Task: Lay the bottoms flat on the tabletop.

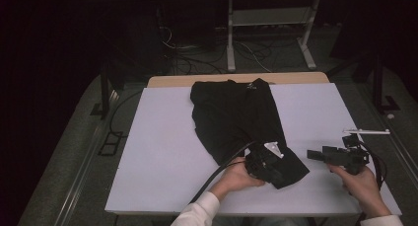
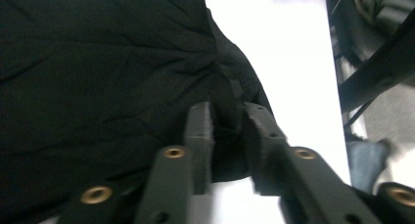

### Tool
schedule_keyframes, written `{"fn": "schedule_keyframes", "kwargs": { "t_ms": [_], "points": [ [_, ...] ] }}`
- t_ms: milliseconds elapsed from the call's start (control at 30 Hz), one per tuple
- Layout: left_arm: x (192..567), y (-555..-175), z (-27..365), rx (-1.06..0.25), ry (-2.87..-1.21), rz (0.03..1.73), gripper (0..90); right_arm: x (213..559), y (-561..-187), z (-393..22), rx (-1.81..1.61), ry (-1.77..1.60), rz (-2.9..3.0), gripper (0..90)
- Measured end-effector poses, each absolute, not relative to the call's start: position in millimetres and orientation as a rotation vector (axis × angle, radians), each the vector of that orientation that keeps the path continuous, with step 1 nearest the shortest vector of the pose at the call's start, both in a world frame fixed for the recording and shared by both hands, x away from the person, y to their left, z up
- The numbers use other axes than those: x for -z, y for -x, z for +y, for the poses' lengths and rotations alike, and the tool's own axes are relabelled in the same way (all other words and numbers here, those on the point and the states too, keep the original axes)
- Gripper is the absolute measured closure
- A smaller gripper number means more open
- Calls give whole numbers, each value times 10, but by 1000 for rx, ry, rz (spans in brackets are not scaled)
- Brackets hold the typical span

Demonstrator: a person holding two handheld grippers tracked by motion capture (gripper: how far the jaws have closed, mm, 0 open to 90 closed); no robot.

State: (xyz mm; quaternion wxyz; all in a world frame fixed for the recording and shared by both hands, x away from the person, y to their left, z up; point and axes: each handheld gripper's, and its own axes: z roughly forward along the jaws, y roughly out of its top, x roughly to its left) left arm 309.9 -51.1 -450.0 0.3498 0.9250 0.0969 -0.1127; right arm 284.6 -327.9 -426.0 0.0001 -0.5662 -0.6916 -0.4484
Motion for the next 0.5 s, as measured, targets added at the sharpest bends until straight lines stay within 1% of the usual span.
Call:
{"fn": "schedule_keyframes", "kwargs": {
  "t_ms": [33, 67, 133, 267, 367, 500],
  "points": [
    [4509, -3093, -508, 280, -2391, 251, 848, 4261, -2845, -3274, 1409, 1779, -2172, 66],
    [4513, -3092, -502, 274, -2388, 247, 870, 4263, -2844, -3270, 1407, 1776, -2173, 65],
    [4511, -3087, -497, 255, -2375, 263, 885, 4267, -2845, -3259, 1402, 1771, -2176, 65],
    [4433, -3119, -396, 262, -2314, 312, 891, 4267, -2838, -3241, 1401, 1766, -2176, 65],
    [4265, -3137, -197, 259, -2265, 326, 890, 4263, -2830, -3219, 1399, 1759, -2174, 65],
    [4092, -3116, 183, 260, -2230, 336, 890, 4255, -2821, -3153, 1396, 1742, -2171, 65]
  ]
}}
